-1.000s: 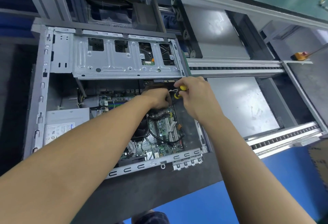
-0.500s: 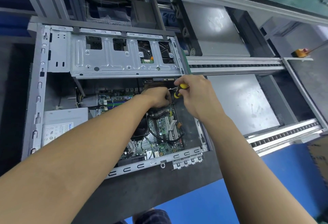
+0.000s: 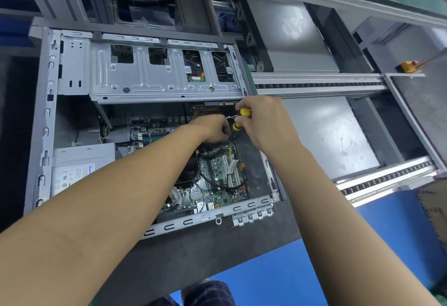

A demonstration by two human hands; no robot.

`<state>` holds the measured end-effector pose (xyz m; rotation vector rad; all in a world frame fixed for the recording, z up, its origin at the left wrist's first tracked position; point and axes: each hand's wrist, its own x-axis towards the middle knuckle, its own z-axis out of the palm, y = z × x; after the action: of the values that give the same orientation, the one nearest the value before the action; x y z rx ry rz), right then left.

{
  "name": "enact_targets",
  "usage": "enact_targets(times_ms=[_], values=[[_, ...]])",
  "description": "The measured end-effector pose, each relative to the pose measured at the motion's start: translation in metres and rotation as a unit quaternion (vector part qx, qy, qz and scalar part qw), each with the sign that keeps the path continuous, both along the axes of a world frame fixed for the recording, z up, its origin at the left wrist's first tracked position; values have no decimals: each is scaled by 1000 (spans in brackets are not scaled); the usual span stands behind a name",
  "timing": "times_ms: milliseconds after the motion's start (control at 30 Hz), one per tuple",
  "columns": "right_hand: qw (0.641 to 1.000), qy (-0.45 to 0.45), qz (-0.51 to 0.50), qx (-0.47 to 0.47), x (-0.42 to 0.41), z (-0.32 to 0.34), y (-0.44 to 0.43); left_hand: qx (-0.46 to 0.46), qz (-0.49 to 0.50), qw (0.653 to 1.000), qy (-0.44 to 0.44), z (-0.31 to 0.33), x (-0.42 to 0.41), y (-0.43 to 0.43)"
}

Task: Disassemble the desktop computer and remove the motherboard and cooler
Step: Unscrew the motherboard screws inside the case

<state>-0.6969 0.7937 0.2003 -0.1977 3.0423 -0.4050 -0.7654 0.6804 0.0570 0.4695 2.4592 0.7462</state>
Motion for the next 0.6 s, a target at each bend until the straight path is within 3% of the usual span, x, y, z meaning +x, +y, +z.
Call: enact_targets(times_ms=[400,600], values=[[997,-17,34,73,0,2,-2,2,23,999,37,-4,4,6],[990,24,-50,129,-4,-1,-11,-19,26,998,54,2,8,7]])
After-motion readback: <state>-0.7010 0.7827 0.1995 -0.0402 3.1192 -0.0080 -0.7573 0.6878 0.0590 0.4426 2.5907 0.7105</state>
